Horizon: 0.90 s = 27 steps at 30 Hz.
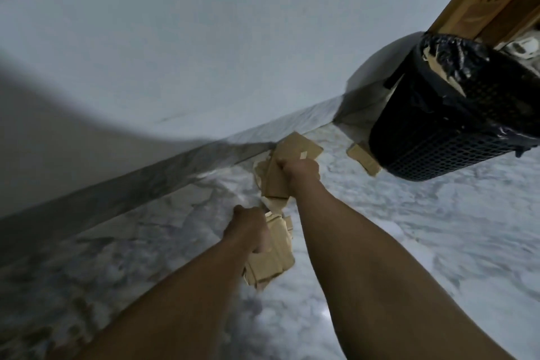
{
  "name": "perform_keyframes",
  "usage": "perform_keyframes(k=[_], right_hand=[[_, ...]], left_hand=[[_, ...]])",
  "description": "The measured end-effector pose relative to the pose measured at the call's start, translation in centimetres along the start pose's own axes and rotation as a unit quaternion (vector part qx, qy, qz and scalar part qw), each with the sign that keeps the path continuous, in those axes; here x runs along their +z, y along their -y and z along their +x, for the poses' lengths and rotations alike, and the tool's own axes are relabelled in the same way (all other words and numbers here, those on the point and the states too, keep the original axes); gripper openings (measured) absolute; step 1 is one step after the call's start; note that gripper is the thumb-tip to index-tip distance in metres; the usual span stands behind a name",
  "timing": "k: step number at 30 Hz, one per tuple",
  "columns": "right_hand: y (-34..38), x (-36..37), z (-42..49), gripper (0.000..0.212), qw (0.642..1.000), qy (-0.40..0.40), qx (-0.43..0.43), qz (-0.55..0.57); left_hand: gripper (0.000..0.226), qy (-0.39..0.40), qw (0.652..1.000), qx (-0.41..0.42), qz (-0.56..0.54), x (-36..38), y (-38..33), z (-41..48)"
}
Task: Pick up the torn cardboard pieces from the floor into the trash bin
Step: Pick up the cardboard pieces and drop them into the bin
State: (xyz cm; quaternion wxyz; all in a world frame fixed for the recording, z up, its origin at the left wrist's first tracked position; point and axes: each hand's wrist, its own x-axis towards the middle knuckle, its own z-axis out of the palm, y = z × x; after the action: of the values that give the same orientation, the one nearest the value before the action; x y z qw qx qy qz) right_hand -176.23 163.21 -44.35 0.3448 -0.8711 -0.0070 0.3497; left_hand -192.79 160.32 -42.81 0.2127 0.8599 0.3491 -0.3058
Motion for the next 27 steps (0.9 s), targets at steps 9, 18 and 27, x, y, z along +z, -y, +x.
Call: perform_keyframes(k=[9, 18, 27], right_hand=[[-0.1, -0.7, 5.4, 0.118, 0.986, 0.15, 0.033, 0.068], [-3.8, -18.6, -1.5, 0.039, 0.97, 0.171, 0.046, 0.166], [-12.0, -34.3, 7.5, 0.042, 0.982, 0.116, 0.071, 0.134]], left_hand=[[0.075, -0.018, 0.999, -0.023, -0.026, -0.9, -0.6, 1.0], [0.05, -0.131, 0.945, -0.066, -0.292, -2.2, -1.8, -1.4], [0.03, -0.105, 0.873, 0.124, -0.46, -13.1, -18.9, 8.2]])
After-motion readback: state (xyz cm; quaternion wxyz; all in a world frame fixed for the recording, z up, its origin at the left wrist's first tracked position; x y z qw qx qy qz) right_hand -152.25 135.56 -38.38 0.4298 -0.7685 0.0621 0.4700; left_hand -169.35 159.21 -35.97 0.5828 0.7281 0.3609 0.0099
